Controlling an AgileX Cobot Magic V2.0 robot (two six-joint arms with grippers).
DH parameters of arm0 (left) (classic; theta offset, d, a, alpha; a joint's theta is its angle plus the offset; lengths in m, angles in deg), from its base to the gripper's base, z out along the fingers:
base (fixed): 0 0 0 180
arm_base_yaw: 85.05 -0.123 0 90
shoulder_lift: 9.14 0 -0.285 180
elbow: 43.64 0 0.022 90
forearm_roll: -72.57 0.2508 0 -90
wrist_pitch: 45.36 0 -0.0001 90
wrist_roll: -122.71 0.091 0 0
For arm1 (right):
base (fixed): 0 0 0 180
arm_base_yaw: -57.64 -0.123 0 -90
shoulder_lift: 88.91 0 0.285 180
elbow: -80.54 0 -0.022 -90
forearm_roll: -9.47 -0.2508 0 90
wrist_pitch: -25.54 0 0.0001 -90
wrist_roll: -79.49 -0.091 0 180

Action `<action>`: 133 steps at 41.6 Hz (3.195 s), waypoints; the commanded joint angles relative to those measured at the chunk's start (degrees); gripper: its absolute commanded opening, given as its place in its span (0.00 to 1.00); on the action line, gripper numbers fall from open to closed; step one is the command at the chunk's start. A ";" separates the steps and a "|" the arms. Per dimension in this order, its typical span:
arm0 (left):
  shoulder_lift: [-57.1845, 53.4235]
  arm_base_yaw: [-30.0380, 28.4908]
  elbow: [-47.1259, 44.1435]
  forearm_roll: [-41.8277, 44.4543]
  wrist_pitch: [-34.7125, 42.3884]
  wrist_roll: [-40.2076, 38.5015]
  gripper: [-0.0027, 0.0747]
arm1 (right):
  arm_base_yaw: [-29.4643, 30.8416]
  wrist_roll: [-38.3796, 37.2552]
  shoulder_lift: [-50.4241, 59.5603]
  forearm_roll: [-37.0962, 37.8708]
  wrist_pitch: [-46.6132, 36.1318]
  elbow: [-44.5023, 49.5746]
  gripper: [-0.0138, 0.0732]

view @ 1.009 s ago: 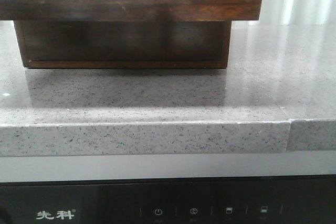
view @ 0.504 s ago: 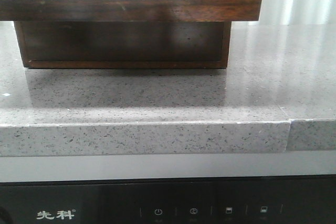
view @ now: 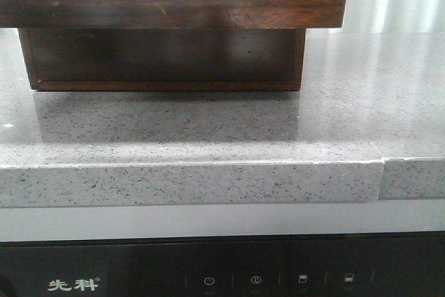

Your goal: Put scissors in drawer with both arms

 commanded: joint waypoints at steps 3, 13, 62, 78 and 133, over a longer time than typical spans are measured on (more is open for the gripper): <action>0.26 0.49 1.89 0.57 3.79 -0.61 0.74 | 1.46 -0.74 9.00 1.98 -1.18 5.67 0.62; 0.26 0.49 1.89 0.57 3.79 -0.61 0.74 | 1.51 -9.90 21.29 8.88 3.07 14.56 0.62; 0.26 0.49 1.89 -0.10 4.15 -0.61 0.01 | 1.51 -12.19 32.79 8.85 -0.35 22.89 0.08; 0.26 0.49 1.89 -0.10 4.15 -0.61 0.01 | 1.51 -12.19 32.79 8.85 -0.35 22.89 0.08; -42.16 -21.88 -52.34 -12.04 60.34 7.22 0.01 | 1.40 -12.19 32.79 8.85 -0.40 22.89 0.08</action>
